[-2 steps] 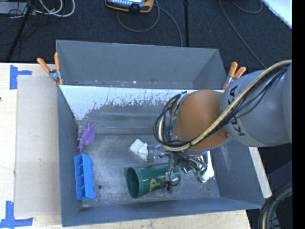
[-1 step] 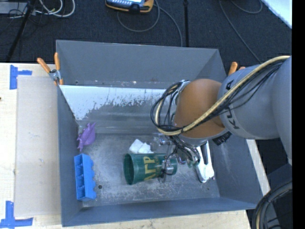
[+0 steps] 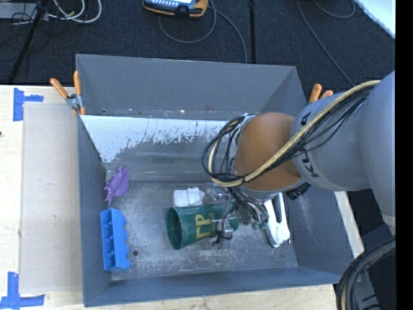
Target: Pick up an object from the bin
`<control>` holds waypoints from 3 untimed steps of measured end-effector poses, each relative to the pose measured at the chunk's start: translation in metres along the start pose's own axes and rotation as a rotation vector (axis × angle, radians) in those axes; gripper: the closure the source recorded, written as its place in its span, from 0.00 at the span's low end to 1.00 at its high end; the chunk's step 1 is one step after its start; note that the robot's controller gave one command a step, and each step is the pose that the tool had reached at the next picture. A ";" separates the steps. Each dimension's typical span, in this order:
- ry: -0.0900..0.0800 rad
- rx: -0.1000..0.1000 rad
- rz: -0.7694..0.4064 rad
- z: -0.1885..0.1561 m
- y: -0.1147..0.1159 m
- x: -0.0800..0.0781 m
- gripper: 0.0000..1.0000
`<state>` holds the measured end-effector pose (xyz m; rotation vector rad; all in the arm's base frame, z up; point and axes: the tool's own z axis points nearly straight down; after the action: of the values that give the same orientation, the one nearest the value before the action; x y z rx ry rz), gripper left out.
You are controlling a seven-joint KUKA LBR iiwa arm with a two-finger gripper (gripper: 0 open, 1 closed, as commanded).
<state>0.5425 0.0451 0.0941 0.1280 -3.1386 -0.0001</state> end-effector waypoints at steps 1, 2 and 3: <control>-0.014 -0.004 0.112 0.018 0.022 -0.045 1.00; -0.014 -0.004 0.112 0.018 0.021 -0.045 1.00; -0.014 -0.004 0.112 0.017 0.022 -0.045 1.00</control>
Offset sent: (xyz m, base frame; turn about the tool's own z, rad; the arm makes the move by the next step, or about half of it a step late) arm 0.0000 0.0000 0.0000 0.0000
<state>0.5854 0.0703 0.0769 -0.0478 -3.1548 -0.0073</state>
